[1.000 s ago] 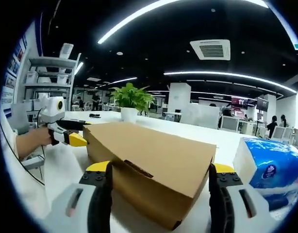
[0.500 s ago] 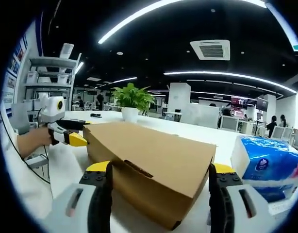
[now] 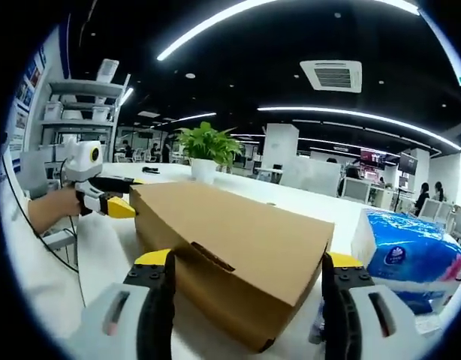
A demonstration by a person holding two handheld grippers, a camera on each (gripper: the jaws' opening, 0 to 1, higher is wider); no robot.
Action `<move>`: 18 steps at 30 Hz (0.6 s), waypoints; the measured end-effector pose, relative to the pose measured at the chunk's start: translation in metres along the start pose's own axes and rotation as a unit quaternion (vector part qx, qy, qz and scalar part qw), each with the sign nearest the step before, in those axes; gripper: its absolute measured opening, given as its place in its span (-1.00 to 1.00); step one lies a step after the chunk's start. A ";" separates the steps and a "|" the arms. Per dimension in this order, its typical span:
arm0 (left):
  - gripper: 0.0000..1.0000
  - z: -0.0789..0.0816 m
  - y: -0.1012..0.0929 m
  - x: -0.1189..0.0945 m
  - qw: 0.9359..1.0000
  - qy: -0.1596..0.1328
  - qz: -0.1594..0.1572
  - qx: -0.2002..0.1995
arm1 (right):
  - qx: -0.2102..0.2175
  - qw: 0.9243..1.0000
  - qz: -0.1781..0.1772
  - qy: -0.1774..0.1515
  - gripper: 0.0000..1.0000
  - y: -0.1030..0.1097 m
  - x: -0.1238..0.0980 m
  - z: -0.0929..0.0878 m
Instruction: Operate the shoe box by opening the lid, removing the specified soft item, and placing it in the target area until the item is outside and the box remains undamaged.
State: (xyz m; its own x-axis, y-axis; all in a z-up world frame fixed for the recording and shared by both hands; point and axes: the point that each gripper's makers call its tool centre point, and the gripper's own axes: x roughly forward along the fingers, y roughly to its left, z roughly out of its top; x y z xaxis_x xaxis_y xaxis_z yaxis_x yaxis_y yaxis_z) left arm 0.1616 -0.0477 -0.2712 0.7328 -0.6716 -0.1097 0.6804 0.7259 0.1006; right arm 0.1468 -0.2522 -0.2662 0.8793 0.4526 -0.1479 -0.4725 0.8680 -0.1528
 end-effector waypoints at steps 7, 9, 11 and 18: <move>0.21 0.000 -0.001 -0.003 1.000 0.000 0.001 0.000 | -0.010 1.000 0.007 0.003 0.64 -0.002 -0.001 0.000; 0.21 -0.001 -0.002 -0.004 1.000 0.001 0.001 0.002 | -0.009 1.000 0.008 0.003 0.64 -0.002 -0.001 0.000; 0.20 -0.001 -0.002 -0.004 1.000 0.001 0.000 0.003 | -0.011 1.000 0.008 0.004 0.64 -0.001 -0.001 0.000; 0.21 -0.001 -0.002 -0.004 1.000 0.000 0.002 0.002 | 0.003 1.000 0.008 -0.004 0.65 -0.002 -0.001 0.002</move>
State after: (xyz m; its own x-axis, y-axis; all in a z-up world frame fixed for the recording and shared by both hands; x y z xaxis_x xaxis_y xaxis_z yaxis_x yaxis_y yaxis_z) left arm 0.1573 -0.0464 -0.2716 0.7352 -0.6690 -0.1092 0.6778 0.7277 0.1051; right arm 0.1464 -0.2539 -0.2642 0.8725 0.4672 -0.1427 -0.4854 0.8621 -0.1455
